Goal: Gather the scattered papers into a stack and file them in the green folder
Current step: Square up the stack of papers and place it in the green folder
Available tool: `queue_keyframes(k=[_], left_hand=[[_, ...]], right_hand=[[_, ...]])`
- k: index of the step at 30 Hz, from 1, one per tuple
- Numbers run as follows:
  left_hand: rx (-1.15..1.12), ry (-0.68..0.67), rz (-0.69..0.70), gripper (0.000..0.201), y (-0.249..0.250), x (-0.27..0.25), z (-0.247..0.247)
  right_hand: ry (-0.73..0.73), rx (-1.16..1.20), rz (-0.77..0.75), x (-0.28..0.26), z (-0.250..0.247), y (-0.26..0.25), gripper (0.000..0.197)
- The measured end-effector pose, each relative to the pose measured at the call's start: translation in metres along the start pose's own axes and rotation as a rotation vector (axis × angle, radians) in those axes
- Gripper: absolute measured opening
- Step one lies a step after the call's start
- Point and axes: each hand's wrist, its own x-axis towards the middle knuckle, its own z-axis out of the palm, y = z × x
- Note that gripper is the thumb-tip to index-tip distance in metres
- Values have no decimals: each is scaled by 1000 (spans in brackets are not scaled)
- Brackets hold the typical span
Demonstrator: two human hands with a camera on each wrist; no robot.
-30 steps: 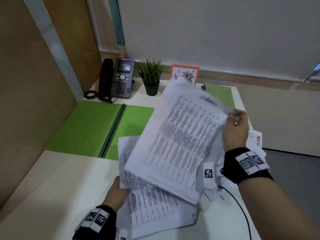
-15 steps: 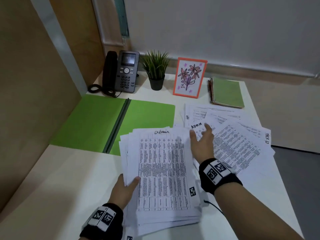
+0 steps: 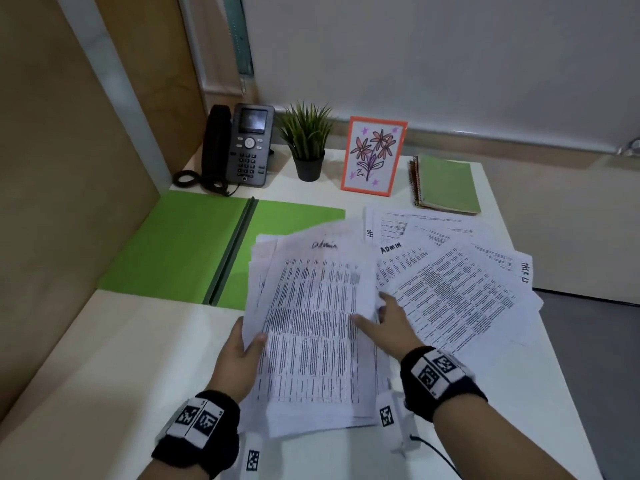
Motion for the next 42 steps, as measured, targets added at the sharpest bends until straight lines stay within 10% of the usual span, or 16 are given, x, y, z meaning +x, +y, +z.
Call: queue_keyframes(k=[11,22,30,42], left_hand=[[-345,48,465,41,99,-24,32],[-317,147,362,72,85,-26,30],[-296,178,395,39,97,-17,46],[-308,143,375,58,76,-10,40]], right_hand=[[525,599,-517,-61,-31,-50,44],[408,606,-569,-78,-29,-24,68],[510,563,-572,-70,-21,-39,30],[491,520,-522,-70,-15,-23,55]])
